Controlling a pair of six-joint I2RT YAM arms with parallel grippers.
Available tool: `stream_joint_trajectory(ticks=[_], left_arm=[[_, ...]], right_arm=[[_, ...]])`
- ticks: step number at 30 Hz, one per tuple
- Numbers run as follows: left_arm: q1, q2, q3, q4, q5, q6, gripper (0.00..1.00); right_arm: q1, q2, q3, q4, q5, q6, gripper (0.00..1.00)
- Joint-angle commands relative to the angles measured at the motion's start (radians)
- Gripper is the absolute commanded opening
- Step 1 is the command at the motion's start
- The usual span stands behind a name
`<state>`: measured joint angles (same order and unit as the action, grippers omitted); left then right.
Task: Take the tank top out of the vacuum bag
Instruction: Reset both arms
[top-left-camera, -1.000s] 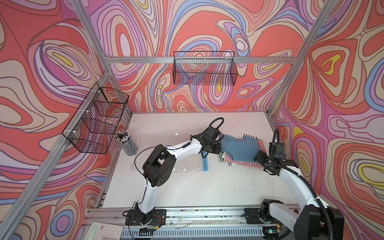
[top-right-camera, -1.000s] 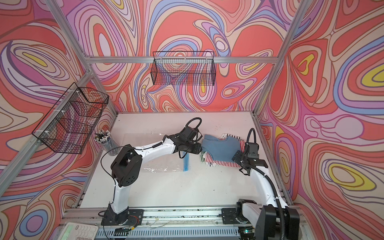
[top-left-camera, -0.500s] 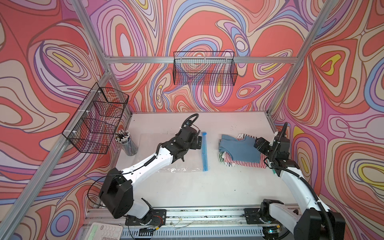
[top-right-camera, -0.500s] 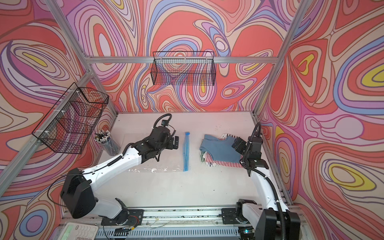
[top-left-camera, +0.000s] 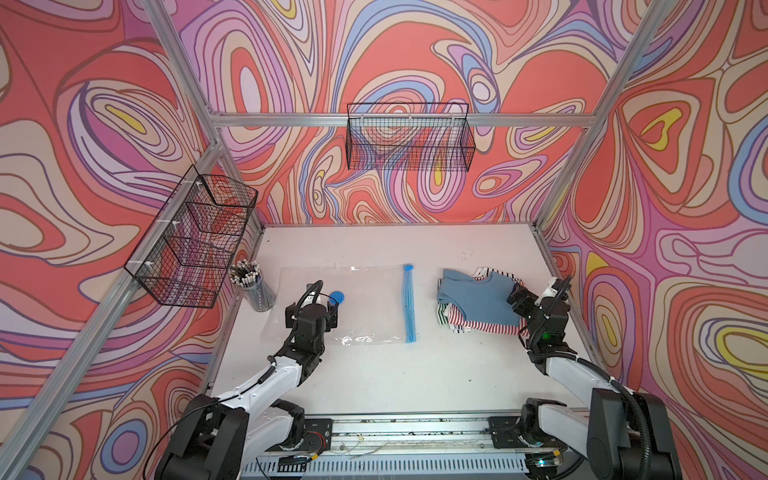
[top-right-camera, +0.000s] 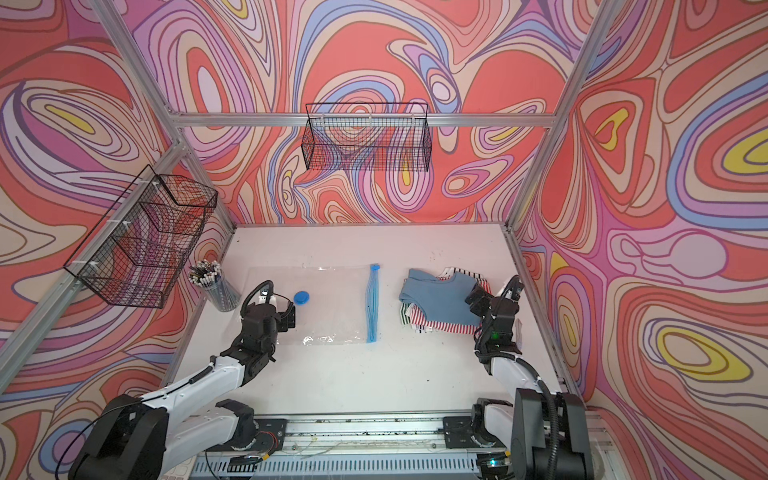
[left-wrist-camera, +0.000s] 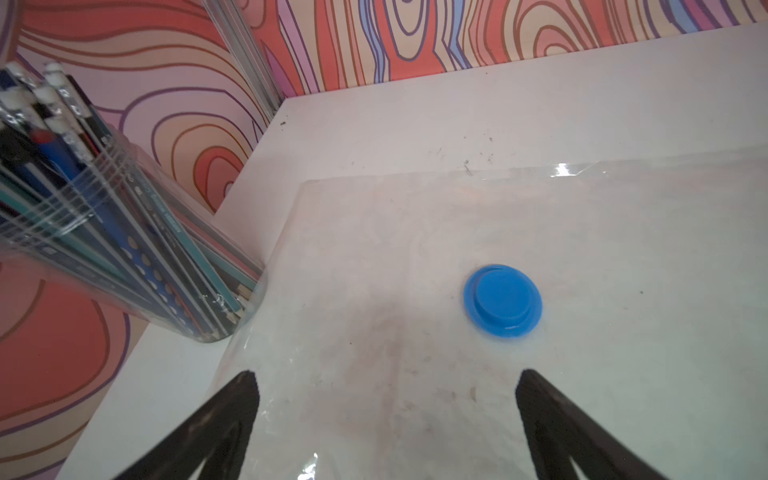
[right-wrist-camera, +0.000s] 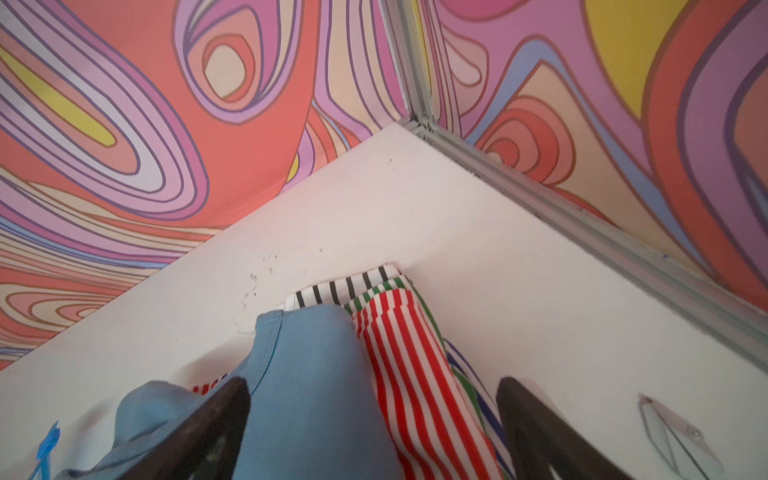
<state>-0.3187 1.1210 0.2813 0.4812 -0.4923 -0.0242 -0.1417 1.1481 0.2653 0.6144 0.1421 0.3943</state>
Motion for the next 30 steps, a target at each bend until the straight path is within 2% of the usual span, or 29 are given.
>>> stream_joint_trajectory(ticks=[1, 5, 10, 11, 13, 15, 17, 18, 19, 22, 24, 26, 27, 29, 30], left_arm=[[0.019, 0.073, -0.068, 0.386, -0.015, 0.117, 1.0], [0.068, 0.194, -0.121, 0.634, 0.045, 0.124, 1.0], [0.155, 0.304, -0.13, 0.763, 0.143, 0.082, 1.0], [0.174, 0.338, -0.135, 0.807, 0.161, 0.065, 1.0], [0.203, 0.4, -0.129, 0.842, 0.199, 0.043, 1.0], [0.207, 0.422, -0.106, 0.812, 0.23, 0.053, 1.0], [0.209, 0.464, -0.093, 0.835, 0.244, 0.06, 1.0], [0.21, 0.464, -0.086, 0.833, 0.245, 0.062, 1.0], [0.211, 0.445, -0.079, 0.789, 0.249, 0.056, 1.0], [0.235, 0.437, -0.038, 0.694, 0.286, 0.044, 1.0], [0.248, 0.421, 0.031, 0.543, 0.313, 0.036, 1.0], [0.279, 0.418, 0.108, 0.38, 0.393, 0.024, 1.0], [0.303, 0.418, 0.1, 0.392, 0.439, 0.007, 1.0], [0.313, 0.418, 0.097, 0.404, 0.45, -0.001, 1.0], [0.313, 0.416, 0.097, 0.397, 0.448, -0.001, 1.0]], right_arm=[[0.006, 0.061, -0.087, 0.292, 0.081, -0.042, 0.98], [0.014, 0.223, -0.045, 0.33, 0.064, -0.055, 0.98], [0.019, 0.322, -0.02, 0.461, 0.027, -0.079, 0.98], [0.017, 0.323, 0.004, 0.411, 0.029, -0.09, 0.98], [0.02, 0.345, 0.02, 0.437, 0.024, -0.117, 0.98], [0.025, 0.354, 0.023, 0.455, 0.022, -0.144, 0.98], [0.03, 0.421, -0.012, 0.621, 0.026, -0.162, 0.98], [0.03, 0.439, -0.017, 0.644, 0.011, -0.168, 0.98], [0.034, 0.411, -0.009, 0.577, 0.011, -0.175, 0.98], [0.037, 0.429, -0.004, 0.606, -0.016, -0.188, 0.98], [0.055, 0.433, -0.006, 0.621, -0.027, -0.217, 0.98], [0.086, 0.455, 0.009, 0.619, -0.046, -0.266, 0.98], [0.107, 0.472, 0.023, 0.611, -0.05, -0.289, 0.98], [0.135, 0.574, 0.055, 0.667, -0.066, -0.32, 0.98], [0.142, 0.548, 0.095, 0.533, -0.06, -0.335, 0.98]])
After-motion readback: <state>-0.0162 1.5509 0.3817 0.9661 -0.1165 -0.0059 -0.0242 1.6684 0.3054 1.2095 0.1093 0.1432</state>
